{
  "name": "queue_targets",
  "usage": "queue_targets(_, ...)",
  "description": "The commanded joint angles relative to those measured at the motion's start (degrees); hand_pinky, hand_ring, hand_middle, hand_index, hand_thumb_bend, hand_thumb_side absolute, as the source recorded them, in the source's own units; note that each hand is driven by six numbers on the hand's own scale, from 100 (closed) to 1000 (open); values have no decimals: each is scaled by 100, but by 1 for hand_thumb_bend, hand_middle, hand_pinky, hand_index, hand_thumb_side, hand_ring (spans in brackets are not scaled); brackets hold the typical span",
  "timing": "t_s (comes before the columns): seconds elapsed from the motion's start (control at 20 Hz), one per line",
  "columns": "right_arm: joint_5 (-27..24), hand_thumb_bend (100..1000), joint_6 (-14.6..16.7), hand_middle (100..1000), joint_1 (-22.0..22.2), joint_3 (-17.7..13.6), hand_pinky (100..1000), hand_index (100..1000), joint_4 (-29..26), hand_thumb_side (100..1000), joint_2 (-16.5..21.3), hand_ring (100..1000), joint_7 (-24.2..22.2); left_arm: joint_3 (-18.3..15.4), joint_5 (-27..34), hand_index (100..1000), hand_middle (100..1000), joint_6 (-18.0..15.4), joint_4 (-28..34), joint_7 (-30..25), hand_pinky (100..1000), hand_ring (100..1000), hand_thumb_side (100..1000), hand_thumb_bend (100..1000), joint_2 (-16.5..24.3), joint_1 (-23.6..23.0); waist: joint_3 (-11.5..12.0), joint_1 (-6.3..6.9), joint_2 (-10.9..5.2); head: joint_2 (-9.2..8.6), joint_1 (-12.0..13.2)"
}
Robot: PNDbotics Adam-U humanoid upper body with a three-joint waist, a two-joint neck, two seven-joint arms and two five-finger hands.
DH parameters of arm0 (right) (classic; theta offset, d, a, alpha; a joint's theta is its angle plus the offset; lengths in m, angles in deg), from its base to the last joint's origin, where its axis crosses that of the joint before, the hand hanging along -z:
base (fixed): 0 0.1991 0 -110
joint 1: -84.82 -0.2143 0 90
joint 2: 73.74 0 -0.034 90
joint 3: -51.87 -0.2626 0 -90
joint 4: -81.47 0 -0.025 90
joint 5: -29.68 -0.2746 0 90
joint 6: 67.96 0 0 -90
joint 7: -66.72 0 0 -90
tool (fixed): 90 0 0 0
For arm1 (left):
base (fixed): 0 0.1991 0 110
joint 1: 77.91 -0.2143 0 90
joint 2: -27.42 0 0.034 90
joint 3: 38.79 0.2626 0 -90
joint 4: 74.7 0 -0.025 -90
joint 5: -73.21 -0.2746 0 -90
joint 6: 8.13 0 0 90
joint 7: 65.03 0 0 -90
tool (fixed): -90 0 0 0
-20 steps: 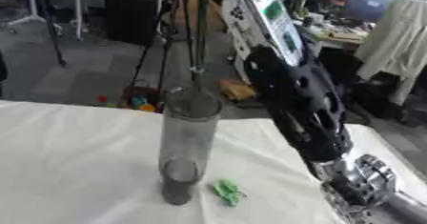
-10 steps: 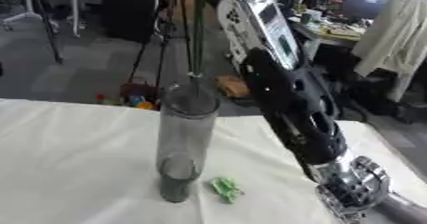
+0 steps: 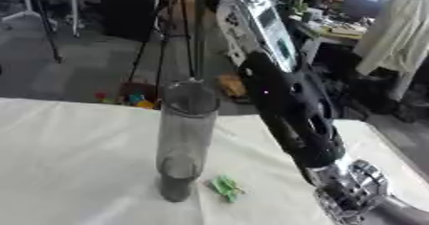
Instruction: Arrange flowers into the vase.
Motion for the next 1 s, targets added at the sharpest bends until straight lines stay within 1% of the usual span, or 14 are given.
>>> queue_targets(0.05,-63,100,-11,100,-58,-114,106,152,7,298,71,100,19,-7,7,894,757,14,76,-7,711,829,905,348,2,111,-12,41,-90,15,7)
queue_targets(0.3,-70,100,-20,100,6,-142,137,153,-2,306,23,100,46,-13,14,894,757,10,76,-8,711,829,905,348,-3,128,-16,37,-84,-28,25)
queue_targets(0.45,-94,100,-41,100,43,-164,164,153,-16,318,-18,132,84,-12,14,894,757,7,76,-11,711,829,904,348,-6,136,-20,43,-75,-29,27)
queue_targets(1.0,-386,100,-187,100,89,-317,176,151,-20,355,-133,163,344,7,30,895,757,25,76,-49,712,829,906,344,-49,147,-13,63,-47,-38,23)
